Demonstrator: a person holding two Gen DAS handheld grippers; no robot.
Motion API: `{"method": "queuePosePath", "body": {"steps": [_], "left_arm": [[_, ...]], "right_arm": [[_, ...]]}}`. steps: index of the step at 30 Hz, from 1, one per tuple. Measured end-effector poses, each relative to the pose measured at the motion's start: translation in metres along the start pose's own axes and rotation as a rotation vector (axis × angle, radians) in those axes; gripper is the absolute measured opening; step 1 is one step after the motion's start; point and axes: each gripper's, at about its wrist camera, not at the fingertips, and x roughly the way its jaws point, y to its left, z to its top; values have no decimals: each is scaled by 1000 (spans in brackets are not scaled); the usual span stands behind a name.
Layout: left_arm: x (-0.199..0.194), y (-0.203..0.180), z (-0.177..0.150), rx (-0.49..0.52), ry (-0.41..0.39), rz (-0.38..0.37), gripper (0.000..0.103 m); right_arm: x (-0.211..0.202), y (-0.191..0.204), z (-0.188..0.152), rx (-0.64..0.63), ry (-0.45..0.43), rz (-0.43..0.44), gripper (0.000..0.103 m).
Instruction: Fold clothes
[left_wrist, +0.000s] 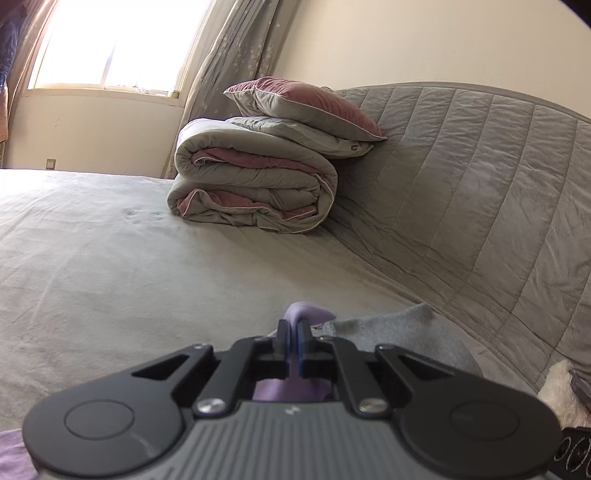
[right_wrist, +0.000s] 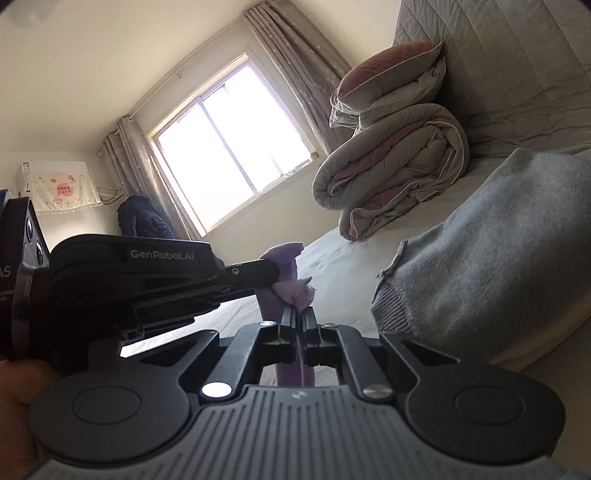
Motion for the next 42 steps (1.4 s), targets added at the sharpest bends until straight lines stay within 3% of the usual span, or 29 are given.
{"method": "queuePosePath", "body": {"steps": [4,10,22,24,27,35,42], "left_arm": [[19,-14,2,-21,-35,-17,3],[43,-22,3,-63,-38,-20,3],[76,-9,-14,-224,36,14,6],[73,-7,-15,-239,36,10,15],[63,-3,-15,-246,28,6,29],[40,16,-21,-251,51,36,32],[-3,58,-45,-254,76,171,33]], "right_arm": [[0,-13,6,-7,-44,-63,5],[-1,-31,17,30,-88,-76,5],[-5,-51,20,139,-95,-63,6],[-6,-55,21,173,-96,-58,14],[-7,-60,22,209,-85,-41,14],[-9,-54,21,198,-74,-22,14],[-5,-34,16,100,-28,20,15]]}}
